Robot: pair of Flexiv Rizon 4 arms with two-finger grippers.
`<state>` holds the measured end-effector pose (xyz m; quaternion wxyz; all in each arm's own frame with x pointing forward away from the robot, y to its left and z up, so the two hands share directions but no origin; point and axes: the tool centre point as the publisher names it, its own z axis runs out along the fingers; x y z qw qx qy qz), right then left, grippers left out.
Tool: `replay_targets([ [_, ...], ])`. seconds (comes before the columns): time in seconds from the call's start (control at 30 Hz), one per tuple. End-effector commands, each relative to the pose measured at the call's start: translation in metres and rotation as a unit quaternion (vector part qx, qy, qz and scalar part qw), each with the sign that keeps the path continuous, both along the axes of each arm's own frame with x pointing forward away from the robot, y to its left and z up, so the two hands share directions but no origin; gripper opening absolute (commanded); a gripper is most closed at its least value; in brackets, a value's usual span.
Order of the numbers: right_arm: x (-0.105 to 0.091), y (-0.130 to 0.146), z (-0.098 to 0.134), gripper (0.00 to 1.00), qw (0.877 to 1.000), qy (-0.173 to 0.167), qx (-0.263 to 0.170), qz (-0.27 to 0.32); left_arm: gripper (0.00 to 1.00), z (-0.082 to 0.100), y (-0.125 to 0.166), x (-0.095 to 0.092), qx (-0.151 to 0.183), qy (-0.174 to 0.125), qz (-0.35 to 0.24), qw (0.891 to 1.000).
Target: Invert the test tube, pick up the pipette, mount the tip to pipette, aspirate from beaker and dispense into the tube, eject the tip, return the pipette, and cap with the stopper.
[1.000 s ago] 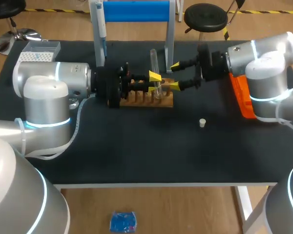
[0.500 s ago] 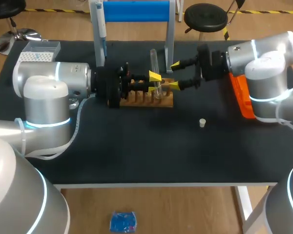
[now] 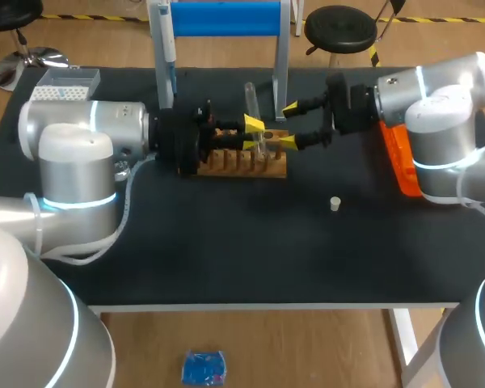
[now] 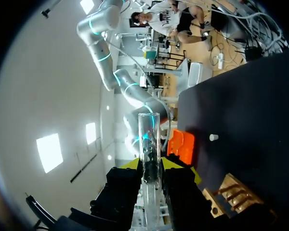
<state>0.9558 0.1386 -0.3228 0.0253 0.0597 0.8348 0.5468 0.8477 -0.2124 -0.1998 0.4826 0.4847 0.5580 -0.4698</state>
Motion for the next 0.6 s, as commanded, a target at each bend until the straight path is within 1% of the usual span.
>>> replay_targets([
  [0.03,-0.001,-0.001,0.001,1.00,1.000,0.000,0.000,-0.001,0.00,0.027,-0.004,0.020,0.076,0.117,0.059,0.988],
  [0.07,-0.001,-0.001,0.001,1.00,1.000,0.000,0.000,-0.001,0.00,0.030,-0.004,0.024,0.073,0.146,0.070,0.984],
  [0.1,-0.001,-0.001,0.001,1.00,1.000,0.000,0.000,-0.001,0.00,0.032,-0.006,0.026,0.079,0.164,0.068,0.981],
  [0.17,-0.001,-0.001,0.001,1.00,1.000,0.000,0.000,-0.001,0.00,0.038,-0.009,0.031,0.054,0.212,0.067,0.973],
  [0.23,-0.001,-0.001,0.001,1.00,1.000,0.000,0.000,-0.001,0.00,0.042,-0.012,0.036,0.047,0.241,0.064,0.967],
  [0.27,-0.001,-0.001,0.001,1.00,1.000,0.000,0.000,-0.001,0.00,0.044,-0.013,0.038,0.044,0.245,0.065,0.966],
  [0.6,-0.001,-0.001,0.001,1.00,1.000,0.000,0.000,-0.001,0.00,0.044,-0.013,0.038,0.044,0.245,0.065,0.966],
])
